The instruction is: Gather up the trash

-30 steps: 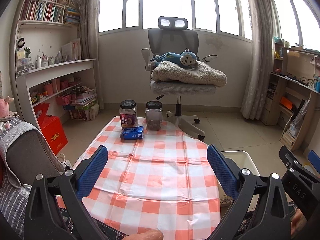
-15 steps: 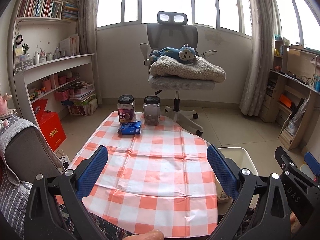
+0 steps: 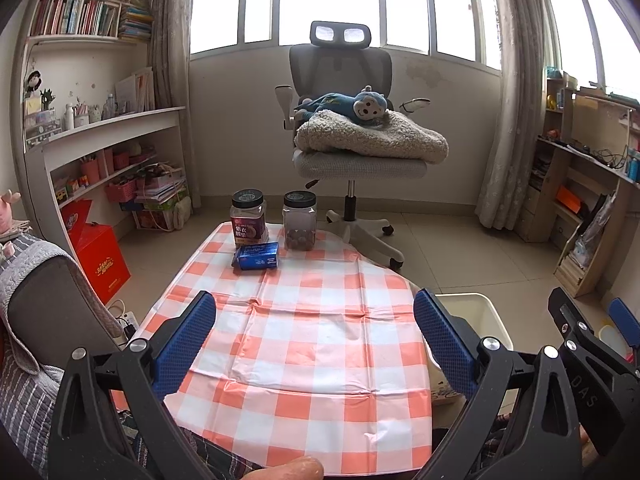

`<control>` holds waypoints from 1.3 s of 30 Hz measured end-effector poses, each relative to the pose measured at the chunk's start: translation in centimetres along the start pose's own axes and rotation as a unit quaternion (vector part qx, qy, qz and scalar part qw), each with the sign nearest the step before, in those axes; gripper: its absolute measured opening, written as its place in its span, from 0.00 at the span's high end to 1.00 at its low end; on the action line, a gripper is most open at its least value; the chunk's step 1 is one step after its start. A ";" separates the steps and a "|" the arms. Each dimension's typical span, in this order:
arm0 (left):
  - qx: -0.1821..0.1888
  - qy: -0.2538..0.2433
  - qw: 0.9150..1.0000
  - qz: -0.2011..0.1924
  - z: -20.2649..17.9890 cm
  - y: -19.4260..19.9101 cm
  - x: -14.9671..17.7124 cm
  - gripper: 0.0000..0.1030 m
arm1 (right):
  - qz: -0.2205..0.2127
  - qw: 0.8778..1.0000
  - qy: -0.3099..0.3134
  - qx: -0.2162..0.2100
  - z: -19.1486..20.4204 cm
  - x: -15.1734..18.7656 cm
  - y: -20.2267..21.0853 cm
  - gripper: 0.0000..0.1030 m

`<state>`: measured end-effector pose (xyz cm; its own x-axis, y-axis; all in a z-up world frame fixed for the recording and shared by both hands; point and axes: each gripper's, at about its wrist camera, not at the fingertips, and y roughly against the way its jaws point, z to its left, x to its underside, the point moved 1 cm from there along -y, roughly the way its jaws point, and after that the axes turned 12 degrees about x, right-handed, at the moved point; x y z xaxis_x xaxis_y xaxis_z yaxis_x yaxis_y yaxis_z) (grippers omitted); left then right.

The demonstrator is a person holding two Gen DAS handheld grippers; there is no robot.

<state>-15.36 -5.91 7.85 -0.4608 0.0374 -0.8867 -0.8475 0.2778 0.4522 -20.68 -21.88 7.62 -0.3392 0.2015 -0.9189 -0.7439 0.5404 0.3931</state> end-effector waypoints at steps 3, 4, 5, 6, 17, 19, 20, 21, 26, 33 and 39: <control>0.003 -0.001 1.000 0.001 -0.2 0.0 -0.2 0.07 | 0.000 1.000 0.000 0.001 0.0 0.0 0.0 0.07; 0.003 -0.002 1.000 0.001 -0.3 0.0 -0.2 0.07 | 0.000 1.000 0.000 0.001 0.0 0.0 0.0 0.07; 0.003 -0.002 1.000 0.000 -0.3 0.0 -0.2 0.07 | 0.000 1.000 0.000 0.001 0.0 0.0 0.0 0.07; 0.003 -0.002 1.000 0.001 -0.3 0.0 -0.2 0.07 | 0.000 1.000 -0.001 0.000 0.0 -0.1 0.0 0.07; 0.005 -0.002 1.000 0.003 -0.7 -0.4 -0.2 0.07 | 0.006 1.000 -0.001 -0.001 0.0 -0.3 -0.2 0.07; 0.005 -0.002 1.000 0.004 -0.7 -0.4 -0.2 0.07 | 0.006 1.000 -0.001 0.000 0.0 -0.4 -0.2 0.07; 0.005 -0.002 1.000 0.003 -0.7 -0.4 -0.2 0.07 | 0.006 1.000 -0.001 0.000 -0.1 -0.4 -0.2 0.07; 0.005 -0.002 1.000 0.003 -0.7 -0.4 -0.2 0.07 | 0.006 1.000 -0.002 -0.001 -0.1 -0.4 -0.3 0.07; 0.005 -0.002 1.000 0.003 -0.8 -0.4 -0.2 0.07 | 0.007 1.000 -0.002 -0.001 -0.1 -0.5 -0.3 0.07; 0.004 -0.003 1.000 0.003 -0.8 -0.4 -0.2 0.07 | 0.008 1.000 -0.002 -0.001 0.0 -0.4 -0.4 0.07; 0.002 -0.004 1.000 0.002 -0.8 -0.5 -0.2 0.07 | 0.010 1.000 -0.002 -0.003 0.2 -0.4 -0.6 0.07</control>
<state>-15.11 -6.85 7.89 -0.4629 0.0462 -0.8852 -0.8439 0.2823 0.4561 -20.04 -22.13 7.73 -0.3520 0.2167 -0.9106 -0.7398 0.5315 0.4125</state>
